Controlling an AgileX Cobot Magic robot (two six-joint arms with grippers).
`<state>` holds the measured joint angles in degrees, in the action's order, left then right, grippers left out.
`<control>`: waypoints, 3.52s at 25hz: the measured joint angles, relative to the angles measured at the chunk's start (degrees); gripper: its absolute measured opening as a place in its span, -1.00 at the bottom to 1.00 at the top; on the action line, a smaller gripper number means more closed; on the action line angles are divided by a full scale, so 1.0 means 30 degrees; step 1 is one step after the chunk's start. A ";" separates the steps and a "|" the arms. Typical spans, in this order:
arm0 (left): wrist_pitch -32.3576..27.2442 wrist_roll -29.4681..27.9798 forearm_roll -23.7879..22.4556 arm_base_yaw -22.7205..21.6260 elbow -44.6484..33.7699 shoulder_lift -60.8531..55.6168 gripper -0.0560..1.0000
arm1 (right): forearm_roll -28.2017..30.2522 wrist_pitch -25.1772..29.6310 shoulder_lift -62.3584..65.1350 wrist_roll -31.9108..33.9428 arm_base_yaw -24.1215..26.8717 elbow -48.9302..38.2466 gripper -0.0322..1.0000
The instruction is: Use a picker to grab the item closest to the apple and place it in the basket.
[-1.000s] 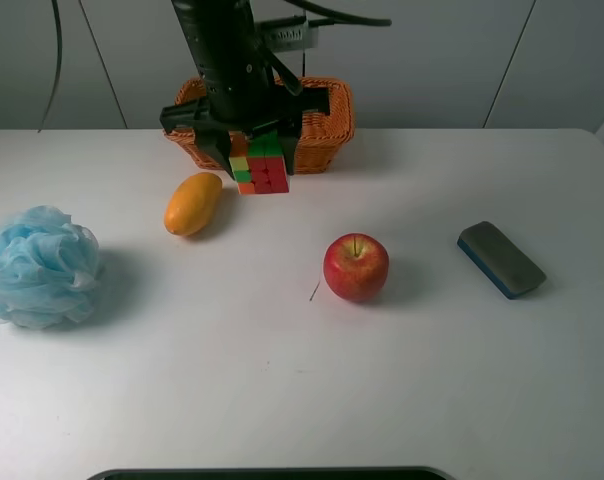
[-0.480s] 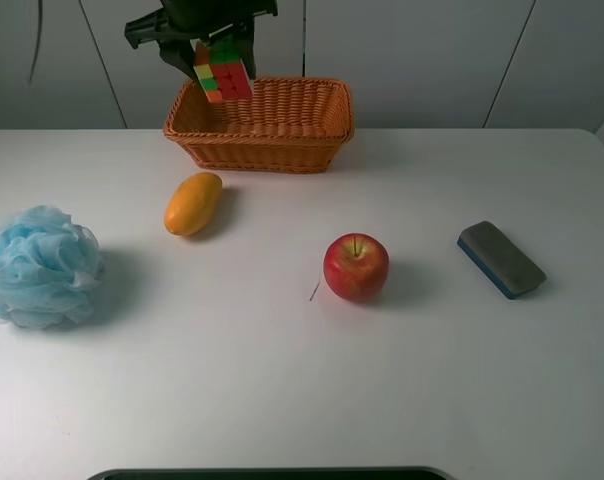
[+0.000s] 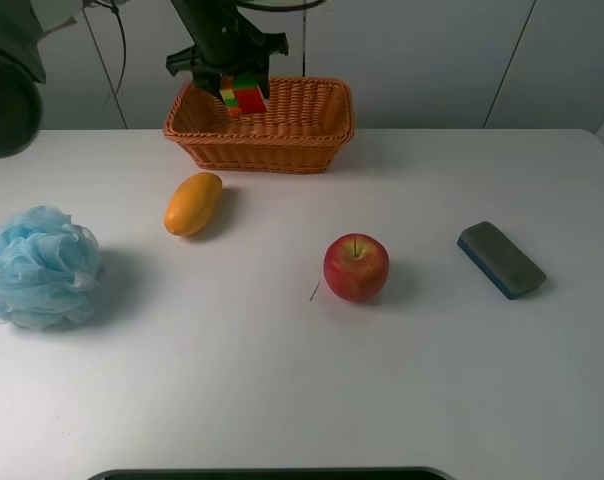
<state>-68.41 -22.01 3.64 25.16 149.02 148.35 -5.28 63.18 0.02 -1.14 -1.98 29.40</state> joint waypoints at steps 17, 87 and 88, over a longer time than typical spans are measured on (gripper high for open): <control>0.2588 0.2014 0.0269 0.0000 0.0234 0.1660 0.35 | 0.0000 0.0000 0.0000 0.0000 0.0000 0.0000 0.41; 0.2020 1.0292 0.1358 -0.7984 -3.9773 -4.6974 0.51 | 0.0000 0.0000 0.0000 0.0000 0.0000 0.0000 0.41; 0.2020 1.0337 0.1397 -0.8049 -3.9773 -4.7631 0.51 | 0.0000 0.0000 0.0000 0.0000 0.0000 0.0000 0.41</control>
<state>-62.35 9.00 7.83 1.02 29.70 5.46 -5.28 63.18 0.02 -1.14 -1.98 29.40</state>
